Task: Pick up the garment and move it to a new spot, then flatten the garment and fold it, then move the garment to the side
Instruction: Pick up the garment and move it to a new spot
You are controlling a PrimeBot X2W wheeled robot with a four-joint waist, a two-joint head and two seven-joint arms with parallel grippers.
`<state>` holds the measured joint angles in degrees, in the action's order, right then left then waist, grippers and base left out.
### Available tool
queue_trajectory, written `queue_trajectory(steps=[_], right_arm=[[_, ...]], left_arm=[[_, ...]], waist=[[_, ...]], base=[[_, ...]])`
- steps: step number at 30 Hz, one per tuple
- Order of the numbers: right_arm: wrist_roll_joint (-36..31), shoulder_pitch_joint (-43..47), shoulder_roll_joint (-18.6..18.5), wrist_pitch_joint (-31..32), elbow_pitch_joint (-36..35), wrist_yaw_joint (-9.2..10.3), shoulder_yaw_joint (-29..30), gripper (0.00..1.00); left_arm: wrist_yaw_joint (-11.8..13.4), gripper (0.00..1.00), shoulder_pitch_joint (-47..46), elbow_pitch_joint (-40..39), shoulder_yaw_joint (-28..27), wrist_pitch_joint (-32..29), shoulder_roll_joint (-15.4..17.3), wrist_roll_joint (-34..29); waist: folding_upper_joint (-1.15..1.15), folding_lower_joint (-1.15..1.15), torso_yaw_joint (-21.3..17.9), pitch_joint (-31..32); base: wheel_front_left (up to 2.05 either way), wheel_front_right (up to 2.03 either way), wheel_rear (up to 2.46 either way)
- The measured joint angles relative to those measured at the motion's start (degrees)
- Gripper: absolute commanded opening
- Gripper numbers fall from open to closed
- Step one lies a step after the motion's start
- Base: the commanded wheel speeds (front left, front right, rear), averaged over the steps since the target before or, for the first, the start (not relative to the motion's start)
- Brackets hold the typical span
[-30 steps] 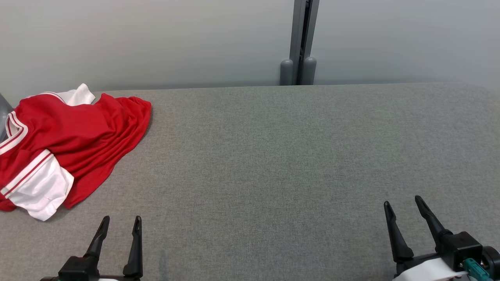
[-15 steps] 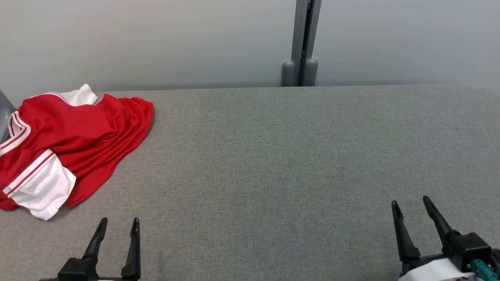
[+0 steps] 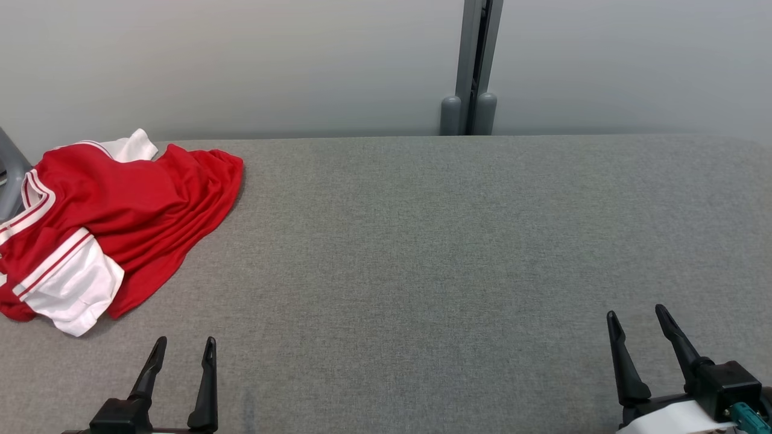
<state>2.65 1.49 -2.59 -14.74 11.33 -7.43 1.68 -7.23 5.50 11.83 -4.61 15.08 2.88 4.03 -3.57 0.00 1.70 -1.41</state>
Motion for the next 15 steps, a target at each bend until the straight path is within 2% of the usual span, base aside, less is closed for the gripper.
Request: queue_trajectory(steps=[8, 15], right_arm=[[0.7, 0.9, 0.0, 0.0, -0.4, 0.00, -0.8, 1.00], [2.0, 1.5, 0.0, 0.0, -0.6, 0.00, -2.7, 1.00]], left_arm=[[-0.1, 1.00, -0.1, 0.3, 0.4, 0.0, -0.1, -0.1], [-0.2, 1.00, 0.0, 0.6, -0.2, 0.0, 0.0, -0.5]], waist=[[0.00, 0.00, 2.9, 0.0], [0.00, 0.00, 8.9, 0.3]], base=[[0.00, 0.00, 0.00], [0.00, 0.00, 0.00]])
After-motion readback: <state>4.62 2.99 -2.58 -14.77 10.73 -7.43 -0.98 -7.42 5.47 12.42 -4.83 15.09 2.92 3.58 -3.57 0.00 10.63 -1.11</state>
